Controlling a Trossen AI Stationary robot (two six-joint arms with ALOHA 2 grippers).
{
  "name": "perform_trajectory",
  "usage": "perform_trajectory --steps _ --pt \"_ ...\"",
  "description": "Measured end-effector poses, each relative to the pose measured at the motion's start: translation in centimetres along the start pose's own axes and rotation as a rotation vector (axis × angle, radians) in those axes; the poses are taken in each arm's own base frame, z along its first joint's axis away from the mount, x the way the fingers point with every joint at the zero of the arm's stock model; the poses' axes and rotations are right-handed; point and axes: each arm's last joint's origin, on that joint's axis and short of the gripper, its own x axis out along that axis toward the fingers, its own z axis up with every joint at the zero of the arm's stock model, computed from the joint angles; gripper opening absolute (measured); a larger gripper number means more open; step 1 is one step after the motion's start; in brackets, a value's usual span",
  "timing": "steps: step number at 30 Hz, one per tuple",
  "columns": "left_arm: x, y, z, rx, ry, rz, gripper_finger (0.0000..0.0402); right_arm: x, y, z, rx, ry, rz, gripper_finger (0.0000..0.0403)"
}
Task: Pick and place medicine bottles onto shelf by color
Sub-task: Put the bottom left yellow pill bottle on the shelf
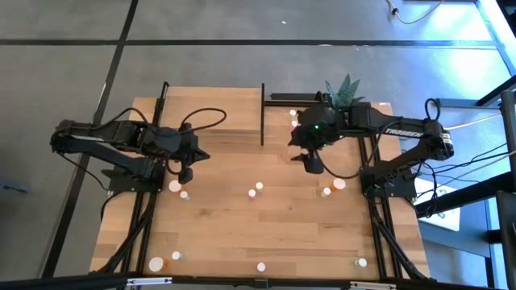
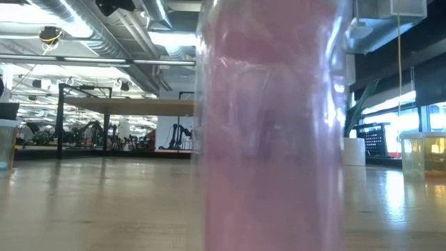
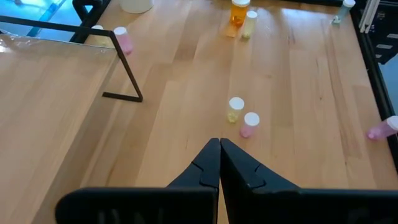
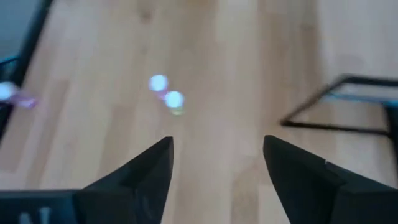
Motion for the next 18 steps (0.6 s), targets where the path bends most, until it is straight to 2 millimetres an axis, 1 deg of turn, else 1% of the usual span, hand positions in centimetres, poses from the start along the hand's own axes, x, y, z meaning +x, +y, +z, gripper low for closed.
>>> perform_trajectory --steps 2,7,15,18 --pt "0.0 0.0 -0.1 0.003 0.005 0.001 0.0000 0.3 0.5 0.4 -0.023 -0.023 0.023 0.0254" --pt "0.0 0.1 -0.3 0.010 0.030 0.008 0.0000 1.7 1.2 0.8 -0.047 -0.033 0.042 0.0255" --pt "0.0 0.1 -0.3 0.011 0.034 0.009 0.0000 4.6 1.3 1.3 -0.058 -0.005 0.055 0.0255" --pt "0.0 0.1 -0.4 0.016 0.038 0.009 0.0000 5.9 1.2 1.2 -0.102 0.028 0.060 0.0255"
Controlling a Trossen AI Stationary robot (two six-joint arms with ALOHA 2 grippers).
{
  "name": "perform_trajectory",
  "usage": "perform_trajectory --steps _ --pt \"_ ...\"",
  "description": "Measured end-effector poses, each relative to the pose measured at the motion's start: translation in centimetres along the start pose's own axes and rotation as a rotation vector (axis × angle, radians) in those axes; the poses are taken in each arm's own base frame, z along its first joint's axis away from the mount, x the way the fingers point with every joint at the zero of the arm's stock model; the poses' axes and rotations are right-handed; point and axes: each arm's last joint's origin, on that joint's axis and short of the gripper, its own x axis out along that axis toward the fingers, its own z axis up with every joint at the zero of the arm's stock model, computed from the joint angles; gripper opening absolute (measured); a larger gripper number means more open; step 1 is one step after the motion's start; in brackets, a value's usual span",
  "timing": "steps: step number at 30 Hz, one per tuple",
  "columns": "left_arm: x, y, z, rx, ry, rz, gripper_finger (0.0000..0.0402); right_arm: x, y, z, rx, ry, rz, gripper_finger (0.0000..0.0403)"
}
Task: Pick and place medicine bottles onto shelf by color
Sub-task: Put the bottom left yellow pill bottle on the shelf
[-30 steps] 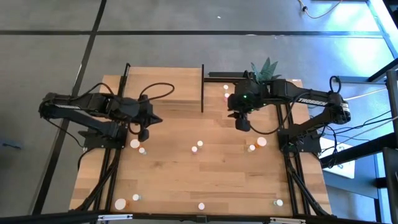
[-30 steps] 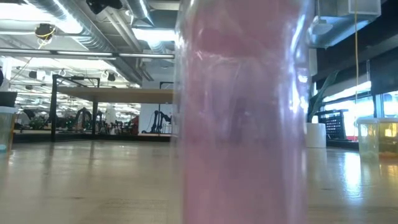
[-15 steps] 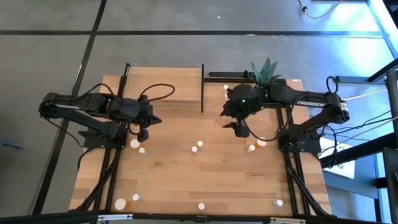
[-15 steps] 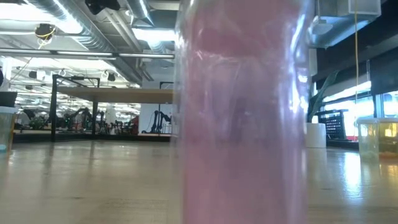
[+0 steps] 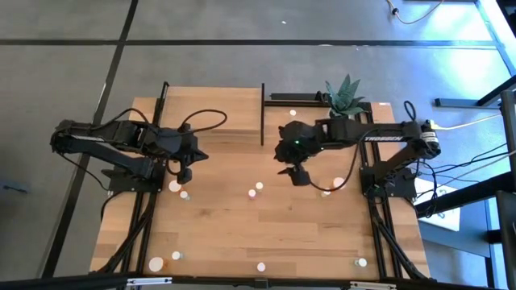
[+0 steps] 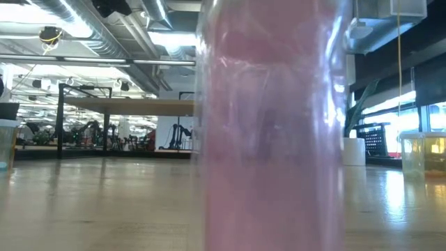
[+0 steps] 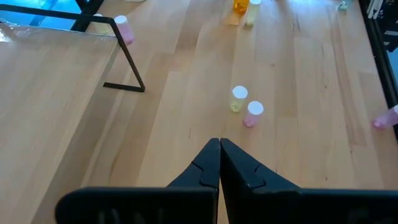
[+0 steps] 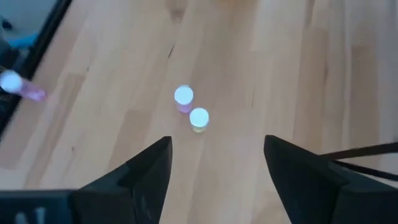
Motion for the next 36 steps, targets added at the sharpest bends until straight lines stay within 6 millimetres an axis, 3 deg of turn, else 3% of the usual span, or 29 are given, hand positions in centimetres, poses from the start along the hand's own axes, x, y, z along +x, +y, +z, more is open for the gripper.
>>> perform_trajectory --steps 13,21,36 --pt "0.0 0.0 0.0 0.030 0.000 0.000 0.0000 4.3 0.4 0.0 -0.133 0.077 0.040 0.0255" --pt "0.0 0.0 0.0 0.031 0.000 0.000 0.0000 8.4 1.1 1.0 -0.170 0.012 0.047 0.0255" --pt "0.0 0.0 0.0 0.083 0.000 0.000 0.0000 13.9 0.9 -0.5 -0.167 0.125 0.055 0.0255"
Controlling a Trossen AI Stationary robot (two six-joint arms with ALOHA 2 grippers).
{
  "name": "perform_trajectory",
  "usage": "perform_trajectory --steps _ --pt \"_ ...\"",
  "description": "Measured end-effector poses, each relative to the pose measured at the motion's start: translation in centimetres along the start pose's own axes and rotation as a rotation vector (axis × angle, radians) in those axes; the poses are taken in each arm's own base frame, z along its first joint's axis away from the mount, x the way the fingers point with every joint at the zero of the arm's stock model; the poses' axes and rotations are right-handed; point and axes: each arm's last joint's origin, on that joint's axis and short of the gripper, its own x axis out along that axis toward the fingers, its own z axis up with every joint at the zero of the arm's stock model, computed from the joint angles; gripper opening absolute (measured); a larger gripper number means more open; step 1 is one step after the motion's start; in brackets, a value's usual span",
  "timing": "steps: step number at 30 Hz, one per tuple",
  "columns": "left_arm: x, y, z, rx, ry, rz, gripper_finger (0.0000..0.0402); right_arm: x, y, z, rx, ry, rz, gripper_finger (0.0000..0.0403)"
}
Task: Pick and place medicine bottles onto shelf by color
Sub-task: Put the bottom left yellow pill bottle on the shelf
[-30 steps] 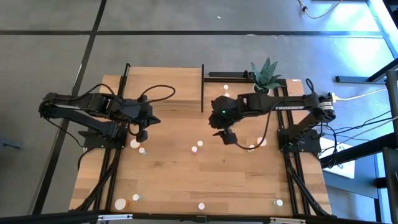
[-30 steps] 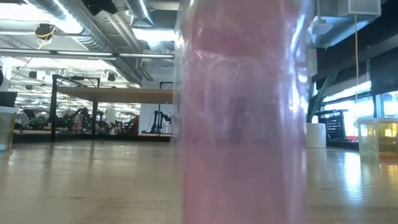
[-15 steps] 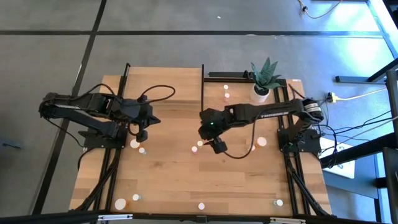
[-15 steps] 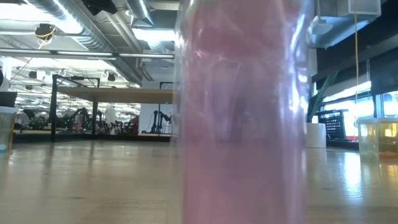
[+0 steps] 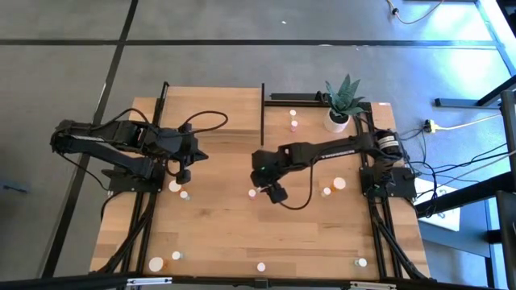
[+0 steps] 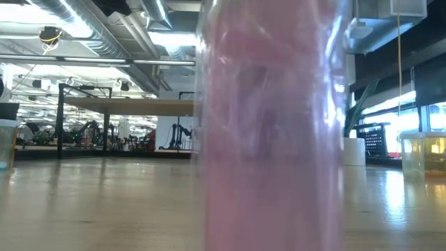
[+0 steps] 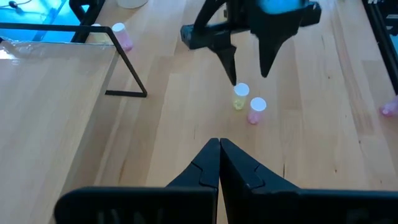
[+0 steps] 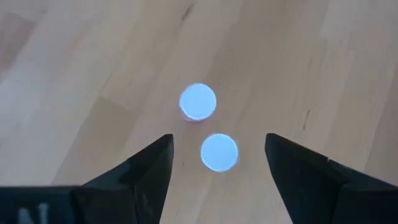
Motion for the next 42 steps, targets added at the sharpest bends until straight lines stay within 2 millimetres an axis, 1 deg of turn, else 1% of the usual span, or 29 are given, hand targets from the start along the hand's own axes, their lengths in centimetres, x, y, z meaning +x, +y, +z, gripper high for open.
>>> perform_trajectory --steps 7,12,23,34,42 --pt "0.0 0.0 0.0 0.000 0.000 0.000 0.0000 1.4 0.0 -0.5 0.003 0.040 0.010 0.0255" --pt "0.0 0.0 0.0 0.000 0.000 0.000 0.0000 1.8 -0.1 -0.6 0.003 0.046 0.012 0.0255" --pt "0.0 0.0 0.0 0.000 0.000 0.000 0.0000 1.8 -0.1 -0.6 0.003 0.045 0.010 0.0255" --pt "0.0 0.0 0.0 0.000 0.000 0.000 0.0000 3.9 -0.2 -1.1 -0.033 0.074 0.023 0.0255" --pt "0.0 0.0 0.0 0.000 0.000 0.000 0.0000 4.0 -0.2 -1.1 -0.035 0.075 0.023 0.0252"
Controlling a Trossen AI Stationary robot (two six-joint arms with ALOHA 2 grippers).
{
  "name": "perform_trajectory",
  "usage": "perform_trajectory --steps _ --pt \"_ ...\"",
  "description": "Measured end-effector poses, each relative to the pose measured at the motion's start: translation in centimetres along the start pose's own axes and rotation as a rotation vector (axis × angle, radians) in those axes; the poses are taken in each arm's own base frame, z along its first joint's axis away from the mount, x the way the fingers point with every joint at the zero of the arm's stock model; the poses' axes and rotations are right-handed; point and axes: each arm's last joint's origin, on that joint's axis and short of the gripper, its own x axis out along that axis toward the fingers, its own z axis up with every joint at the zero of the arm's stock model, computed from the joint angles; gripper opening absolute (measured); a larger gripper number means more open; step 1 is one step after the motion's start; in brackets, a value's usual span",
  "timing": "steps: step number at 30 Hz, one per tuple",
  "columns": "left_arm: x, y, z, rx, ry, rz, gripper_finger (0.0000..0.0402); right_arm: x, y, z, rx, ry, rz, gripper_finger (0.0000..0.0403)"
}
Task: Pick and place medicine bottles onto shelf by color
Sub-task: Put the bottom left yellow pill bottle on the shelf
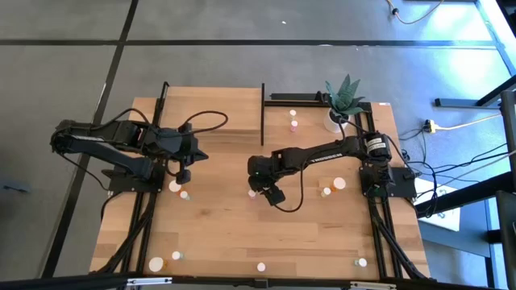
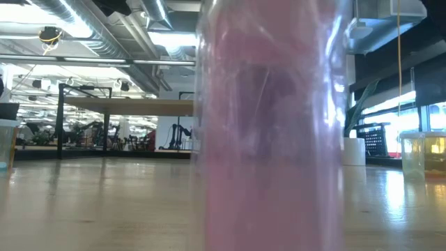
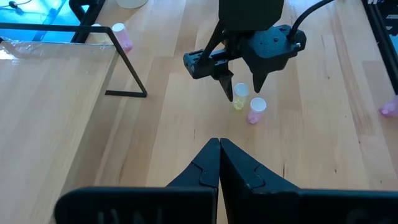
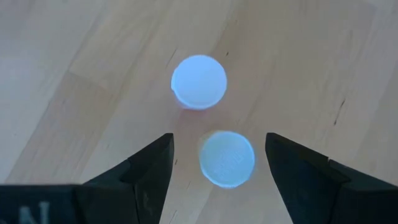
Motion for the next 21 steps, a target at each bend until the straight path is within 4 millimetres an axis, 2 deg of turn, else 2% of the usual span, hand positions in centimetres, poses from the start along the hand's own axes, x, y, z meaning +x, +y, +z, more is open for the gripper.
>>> perform_trajectory --steps 21 --pt "0.00 0.00 0.00 0.000 0.000 0.000 0.0000 0.00 0.00 0.00 0.005 0.000 0.000 0.0140"
